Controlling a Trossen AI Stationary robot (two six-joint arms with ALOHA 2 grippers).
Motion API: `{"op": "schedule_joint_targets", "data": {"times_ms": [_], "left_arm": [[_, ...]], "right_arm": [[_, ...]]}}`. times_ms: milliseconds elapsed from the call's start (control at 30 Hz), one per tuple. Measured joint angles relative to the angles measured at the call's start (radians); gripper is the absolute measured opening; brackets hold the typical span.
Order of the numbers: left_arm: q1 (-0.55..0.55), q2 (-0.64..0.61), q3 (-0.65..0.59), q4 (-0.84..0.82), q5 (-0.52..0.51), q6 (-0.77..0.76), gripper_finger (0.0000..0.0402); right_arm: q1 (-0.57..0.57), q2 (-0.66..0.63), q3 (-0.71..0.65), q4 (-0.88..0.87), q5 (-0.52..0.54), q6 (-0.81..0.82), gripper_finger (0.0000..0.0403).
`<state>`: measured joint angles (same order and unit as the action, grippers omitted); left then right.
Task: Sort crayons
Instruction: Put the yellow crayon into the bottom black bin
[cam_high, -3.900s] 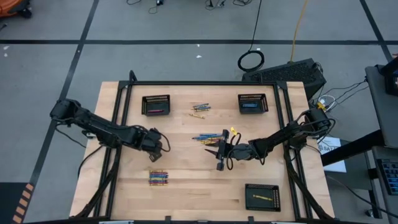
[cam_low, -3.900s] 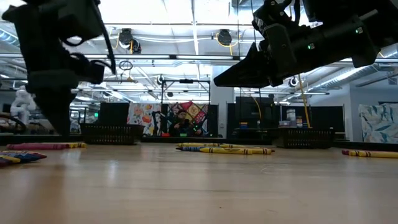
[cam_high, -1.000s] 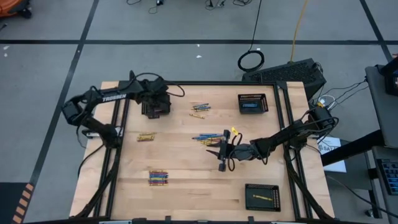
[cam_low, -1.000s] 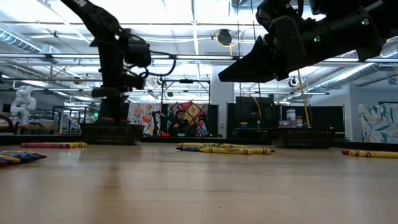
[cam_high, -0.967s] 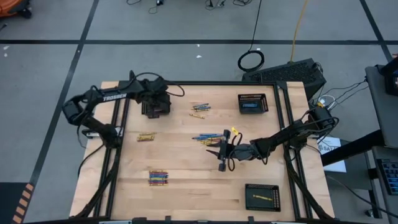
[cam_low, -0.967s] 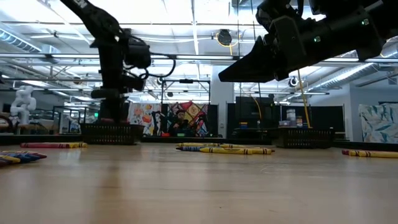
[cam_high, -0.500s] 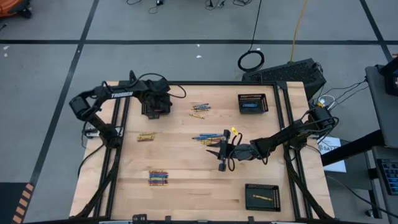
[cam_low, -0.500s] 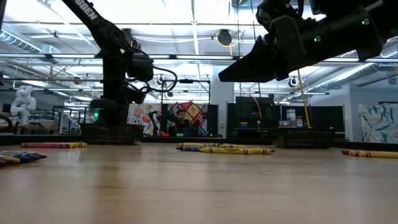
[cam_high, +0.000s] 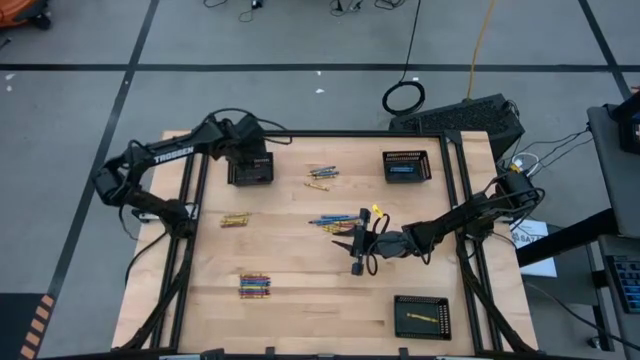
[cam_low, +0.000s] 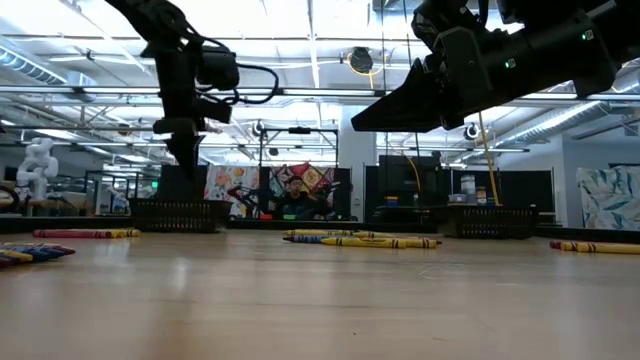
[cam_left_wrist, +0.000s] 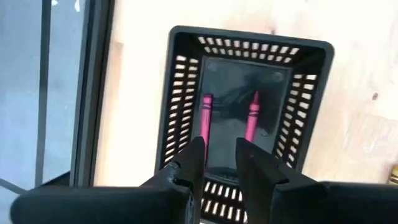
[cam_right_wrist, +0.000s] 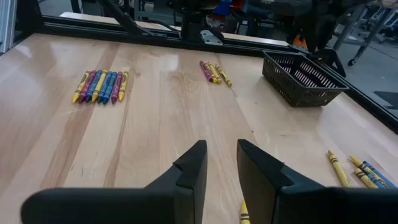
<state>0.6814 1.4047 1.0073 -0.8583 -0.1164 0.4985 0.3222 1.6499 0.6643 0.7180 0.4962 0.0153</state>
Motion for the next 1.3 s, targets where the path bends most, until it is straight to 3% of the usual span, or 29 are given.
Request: {"op": "schedule_joint_targets", "data": {"times_ms": [67,133,267,333,433,533,667,867,1033,1300], "left_arm": [[0.001,0.000,0.000,0.015,0.028,-0.044,0.0085],[-0.001,-0.001,-0.014,0.102,0.122,-0.102,0.0084],[-0.023,-0.006,-0.107,0.452,0.385,-0.217,0.0077],[-0.068,-0.006,-0.154,0.662,0.424,-0.271,0.0071],[-0.141,-0.006,-0.207,0.911,0.424,-0.335,0.0061],[-0.213,-0.007,-0.240,1.075,0.395,-0.343,0.0053],[-0.297,-0.006,-0.314,1.324,0.364,-0.361,0.0045],[-0.354,0.061,-0.442,1.793,0.310,-0.387,0.0045],[-0.326,0.095,-0.456,1.856,0.178,-0.309,0.0044],[-0.267,0.100,-0.456,1.860,0.158,-0.226,0.0044]], "right_arm": [[0.000,-0.012,0.000,-0.040,0.007,0.000,0.0073],[0.000,-0.053,0.000,-0.135,0.045,0.018,0.0073],[-0.053,-0.178,0.000,-0.378,0.058,0.061,0.0073],[-0.119,-0.216,0.000,-0.458,-0.021,0.068,0.0073],[-0.255,-0.221,0.000,-0.460,-0.228,0.049,0.0073],[-0.386,-0.167,0.000,-0.383,-0.366,0.027,0.0073],[-0.504,-0.100,0.000,-0.294,-0.452,-0.001,0.0078],[-0.592,-0.016,0.046,-0.217,-0.550,0.007,0.0107],[-0.626,0.116,0.161,-0.221,-0.554,-0.011,0.0131],[-0.657,0.255,0.312,-0.331,-0.562,-0.134,0.0135]]}}
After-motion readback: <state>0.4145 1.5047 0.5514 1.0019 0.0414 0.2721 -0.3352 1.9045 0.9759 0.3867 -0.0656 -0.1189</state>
